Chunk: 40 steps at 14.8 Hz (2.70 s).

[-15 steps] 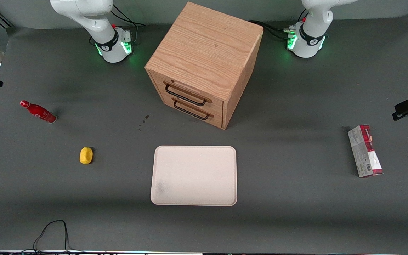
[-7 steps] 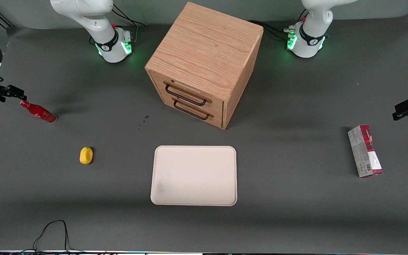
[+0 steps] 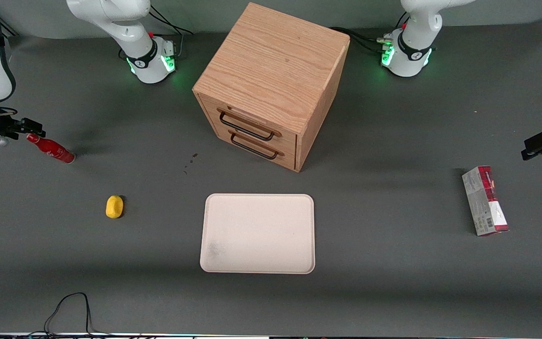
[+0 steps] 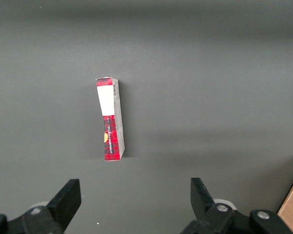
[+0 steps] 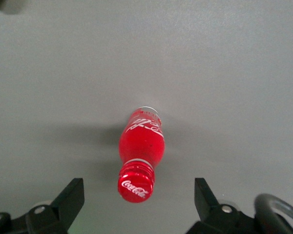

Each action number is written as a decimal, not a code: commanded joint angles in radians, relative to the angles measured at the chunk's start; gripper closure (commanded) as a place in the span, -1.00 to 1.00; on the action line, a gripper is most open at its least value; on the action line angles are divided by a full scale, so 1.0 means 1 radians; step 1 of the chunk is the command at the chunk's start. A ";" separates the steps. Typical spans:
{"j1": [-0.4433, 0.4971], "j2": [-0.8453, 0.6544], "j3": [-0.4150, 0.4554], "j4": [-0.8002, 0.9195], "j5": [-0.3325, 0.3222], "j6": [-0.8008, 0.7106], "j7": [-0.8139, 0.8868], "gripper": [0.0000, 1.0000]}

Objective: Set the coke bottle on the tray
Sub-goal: 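Lower the open right gripper over the bottle neck and close on it, then lift the bottle with the right gripper off the table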

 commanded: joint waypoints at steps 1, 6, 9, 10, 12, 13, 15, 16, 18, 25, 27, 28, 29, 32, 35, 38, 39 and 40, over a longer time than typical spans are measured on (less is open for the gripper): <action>0.004 0.022 -0.011 -0.002 0.025 0.037 -0.045 -1.00; 0.004 0.035 -0.011 -0.007 0.029 0.054 -0.049 -1.00; 0.004 0.033 -0.011 -0.007 0.029 0.043 -0.048 -1.00; 0.006 0.033 -0.011 -0.007 0.029 0.042 -0.048 -0.96; 0.006 0.033 -0.011 -0.005 0.029 0.042 -0.049 -0.52; 0.007 0.033 -0.009 -0.005 0.029 0.042 -0.049 -0.11; 0.007 0.033 -0.009 -0.004 0.029 0.030 -0.060 0.65; 0.007 0.033 -0.009 -0.002 0.029 0.028 -0.062 0.92; 0.007 0.033 -0.008 -0.001 0.029 0.026 -0.062 1.00; 0.072 0.013 0.003 0.250 0.029 -0.281 -0.046 1.00; 0.101 0.009 0.002 0.385 0.029 -0.418 -0.046 1.00; 0.104 0.002 0.005 0.450 0.029 -0.484 -0.046 1.00; 0.104 -0.004 0.008 0.514 0.029 -0.548 -0.054 1.00; 0.104 -0.004 0.020 0.732 0.028 -0.758 -0.066 1.00; 0.104 0.007 0.022 0.930 0.029 -0.926 -0.062 1.00; 0.128 0.021 0.052 1.021 0.031 -0.988 -0.048 1.00; 0.150 0.031 0.074 1.028 0.031 -0.986 -0.040 1.00; 0.170 0.071 0.104 1.063 0.055 -0.986 -0.026 1.00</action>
